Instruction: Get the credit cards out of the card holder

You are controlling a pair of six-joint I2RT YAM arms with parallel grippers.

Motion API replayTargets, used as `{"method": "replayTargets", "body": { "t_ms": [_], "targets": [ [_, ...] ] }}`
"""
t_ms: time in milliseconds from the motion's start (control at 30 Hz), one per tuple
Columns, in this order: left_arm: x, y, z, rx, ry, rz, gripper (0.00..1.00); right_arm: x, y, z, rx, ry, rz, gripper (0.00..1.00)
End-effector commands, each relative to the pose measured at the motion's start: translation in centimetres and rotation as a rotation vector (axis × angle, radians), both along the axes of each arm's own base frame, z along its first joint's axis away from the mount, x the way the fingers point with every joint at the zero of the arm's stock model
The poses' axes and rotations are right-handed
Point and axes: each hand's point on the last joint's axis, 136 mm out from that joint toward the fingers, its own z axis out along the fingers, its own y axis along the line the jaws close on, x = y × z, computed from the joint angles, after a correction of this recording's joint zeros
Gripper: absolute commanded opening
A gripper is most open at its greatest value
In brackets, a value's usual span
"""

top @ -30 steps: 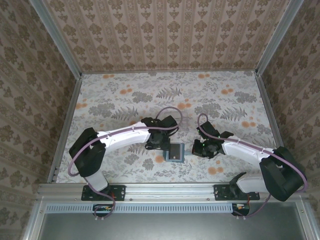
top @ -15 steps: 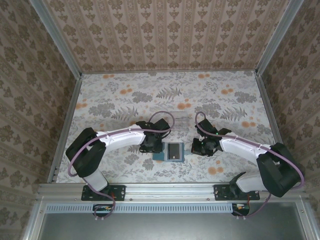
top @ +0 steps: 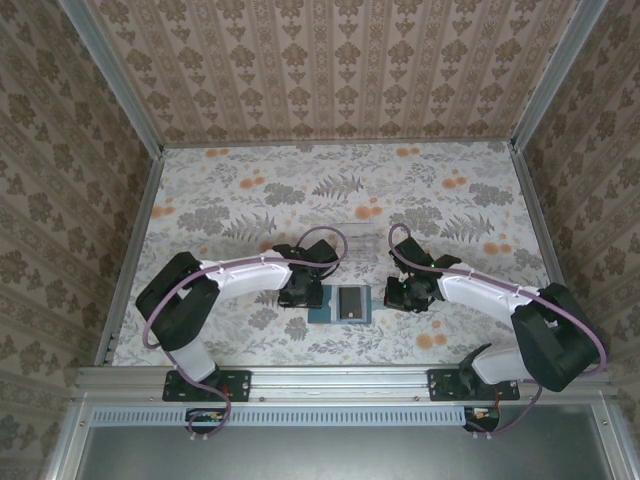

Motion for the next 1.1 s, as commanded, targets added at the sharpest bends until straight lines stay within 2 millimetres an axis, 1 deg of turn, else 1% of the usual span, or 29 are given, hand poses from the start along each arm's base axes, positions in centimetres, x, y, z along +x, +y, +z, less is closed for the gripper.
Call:
{"method": "replayTargets", "body": {
  "t_ms": [0,167,233,300,533,700,800,900,1067],
  "targets": [
    [-0.7,1.4,-1.3,0.079,0.044,-0.017,0.46,-0.4,-1.1,-0.2,-0.065,0.031,0.006,0.05],
    [-1.2,1.9,-1.9,0.122,0.073,-0.037,0.46,-0.3,-1.4,-0.1,-0.089,0.031,0.013,0.09],
    [-1.2,1.8,-1.6,0.121,0.067,-0.035,0.47,-0.2,-1.4,0.0,-0.092,0.030,0.016,0.10],
    [-0.9,1.5,-0.8,0.097,0.047,-0.033,0.47,-0.2,-1.4,0.3,-0.093,0.025,0.016,0.13],
    [0.1,0.3,2.8,0.022,-0.030,-0.025,0.48,0.0,-2.0,1.8,-0.112,-0.005,0.015,0.18],
    [0.6,-0.4,5.0,-0.045,-0.072,-0.015,0.47,-0.1,-1.9,3.2,-0.099,-0.026,0.016,0.20],
    [0.9,-1.0,5.9,-0.089,-0.085,-0.012,0.47,0.1,-1.8,4.1,-0.087,-0.041,0.013,0.20],
    [1.1,-1.9,6.7,-0.134,-0.089,-0.013,0.46,0.2,-1.3,4.9,-0.058,-0.053,0.016,0.20],
    [1.4,-4.2,8.2,-0.241,-0.087,-0.021,0.43,0.2,1.0,5.8,0.056,-0.061,0.036,0.18]
  ]
}}
